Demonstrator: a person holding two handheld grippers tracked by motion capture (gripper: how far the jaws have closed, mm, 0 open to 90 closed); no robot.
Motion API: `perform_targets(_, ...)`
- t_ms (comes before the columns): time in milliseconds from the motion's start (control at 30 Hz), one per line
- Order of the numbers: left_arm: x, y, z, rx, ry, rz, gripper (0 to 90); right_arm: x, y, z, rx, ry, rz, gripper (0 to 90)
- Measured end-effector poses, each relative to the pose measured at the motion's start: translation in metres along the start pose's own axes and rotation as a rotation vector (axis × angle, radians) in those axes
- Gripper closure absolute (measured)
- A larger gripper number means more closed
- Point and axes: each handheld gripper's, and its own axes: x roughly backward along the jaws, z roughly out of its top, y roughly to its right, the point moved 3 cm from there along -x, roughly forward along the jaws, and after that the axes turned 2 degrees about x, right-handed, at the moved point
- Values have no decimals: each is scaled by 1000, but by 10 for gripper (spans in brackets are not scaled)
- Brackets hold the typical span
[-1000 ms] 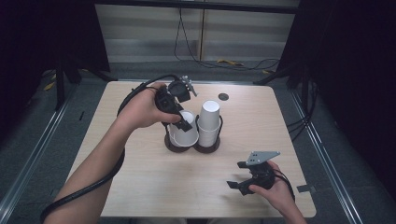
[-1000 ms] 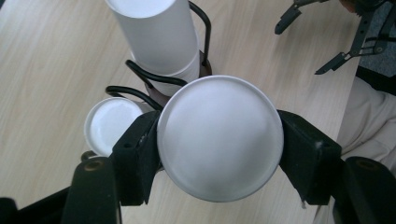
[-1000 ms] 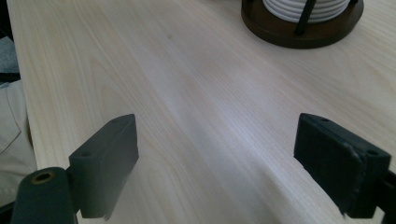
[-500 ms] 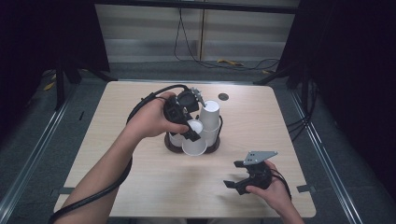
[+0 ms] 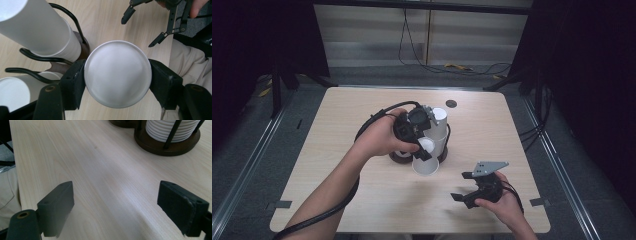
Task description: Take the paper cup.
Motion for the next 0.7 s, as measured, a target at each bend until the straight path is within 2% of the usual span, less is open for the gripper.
perform_targets(67,-2,1,0,5,8,-2,343,0,0,1,-1,6,-4,135)
perform_targets(267,-9,5,-1,-8,8,-15,343,0,1,4,-5,20,-5,135)
perform_targets(300,-11,6,-2,-24,5,-17,343,-1,1,5,-6,31,-5,135)
perform_targets(400,-14,10,-3,-25,6,-24,342,-2,1,7,0,37,-4,135)
perform_targets(533,-18,16,-2,-41,15,-29,343,-4,-2,11,17,45,1,135)
perform_targets(700,-23,19,-2,-40,25,-37,342,-6,-3,13,18,50,18,135)
